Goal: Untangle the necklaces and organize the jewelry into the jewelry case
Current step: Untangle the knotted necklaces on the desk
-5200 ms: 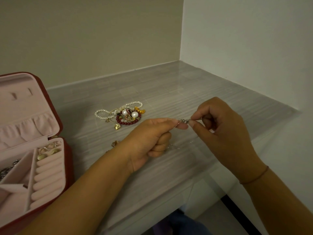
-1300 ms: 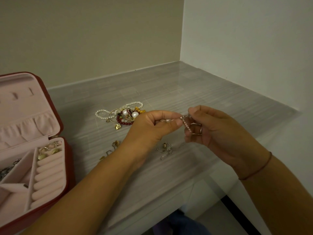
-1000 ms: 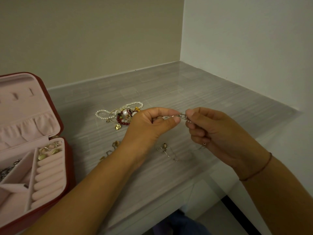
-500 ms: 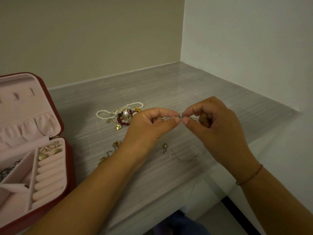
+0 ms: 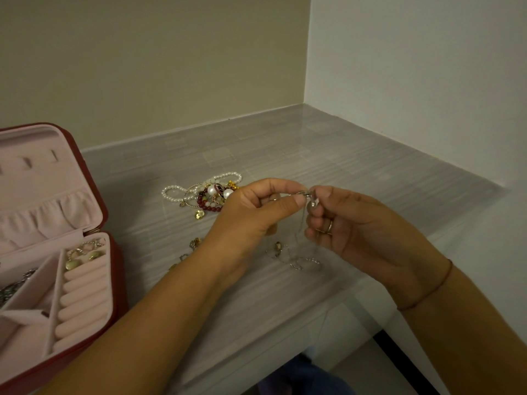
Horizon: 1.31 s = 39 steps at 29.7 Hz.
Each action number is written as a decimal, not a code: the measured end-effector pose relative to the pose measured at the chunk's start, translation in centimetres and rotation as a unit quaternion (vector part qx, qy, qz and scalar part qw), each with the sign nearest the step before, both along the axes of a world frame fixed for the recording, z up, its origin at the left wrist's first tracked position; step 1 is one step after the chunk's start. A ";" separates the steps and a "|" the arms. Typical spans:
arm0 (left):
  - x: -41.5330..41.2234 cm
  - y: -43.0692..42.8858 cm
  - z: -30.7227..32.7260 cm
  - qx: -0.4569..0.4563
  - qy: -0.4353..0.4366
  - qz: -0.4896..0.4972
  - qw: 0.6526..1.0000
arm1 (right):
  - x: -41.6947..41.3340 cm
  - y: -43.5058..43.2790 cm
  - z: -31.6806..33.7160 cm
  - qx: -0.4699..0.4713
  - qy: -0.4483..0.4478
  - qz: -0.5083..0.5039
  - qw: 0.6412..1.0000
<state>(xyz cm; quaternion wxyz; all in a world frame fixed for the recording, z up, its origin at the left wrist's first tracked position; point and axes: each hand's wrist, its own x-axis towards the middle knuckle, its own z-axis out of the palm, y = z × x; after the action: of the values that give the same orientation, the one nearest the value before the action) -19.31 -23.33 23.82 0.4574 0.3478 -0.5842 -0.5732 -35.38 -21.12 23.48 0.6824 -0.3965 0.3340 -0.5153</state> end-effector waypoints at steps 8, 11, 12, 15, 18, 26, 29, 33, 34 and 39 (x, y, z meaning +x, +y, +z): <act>0.2 0.0 0.0 -0.016 -0.014 -0.015 1.000 | 0.2 -0.1 0.0 0.040 -0.050 0.043 0.997; 0.2 0.1 0.0 -0.012 -0.024 -0.014 1.000 | 0.0 -0.1 0.0 0.044 -0.044 0.046 0.997; 0.1 0.2 0.0 -0.014 -0.030 -0.014 0.999 | 0.0 -0.1 0.0 0.041 -0.036 0.044 0.998; 0.0 0.4 0.2 -0.012 -0.041 -0.018 0.999 | -0.2 -0.2 -0.1 0.023 0.000 0.016 1.000; 0.0 0.5 0.3 -0.005 -0.039 -0.028 0.999 | -0.2 -0.3 -0.2 -0.012 0.050 -0.028 0.998; 0.3 0.2 0.1 0.020 -0.016 -0.045 0.999 | 0.1 0.0 -0.8 -0.141 0.267 -0.173 0.937; 0.2 0.2 0.0 0.020 -0.021 -0.049 0.998 | 0.0 0.4 -0.2 -0.163 0.268 -0.211 0.926; 0.2 0.0 -0.2 0.022 -0.016 -0.060 0.998 | 0.5 1.1 0.8 -0.197 0.240 -0.143 0.940; 0.2 0.0 -0.2 0.021 -0.018 -0.059 0.998 | 0.5 1.1 0.9 -0.200 0.242 -0.135 0.940; 0.1 0.0 -0.2 0.030 -0.031 -0.048 0.998 | -0.4 0.6 1.4 -0.192 0.291 -0.134 0.927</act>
<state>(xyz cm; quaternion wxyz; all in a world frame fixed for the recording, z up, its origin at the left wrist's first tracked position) -19.23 -23.35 23.59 0.4009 0.3507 -0.5964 -0.6006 -35.77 -20.51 24.87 0.3904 -0.6045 0.4625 -0.5180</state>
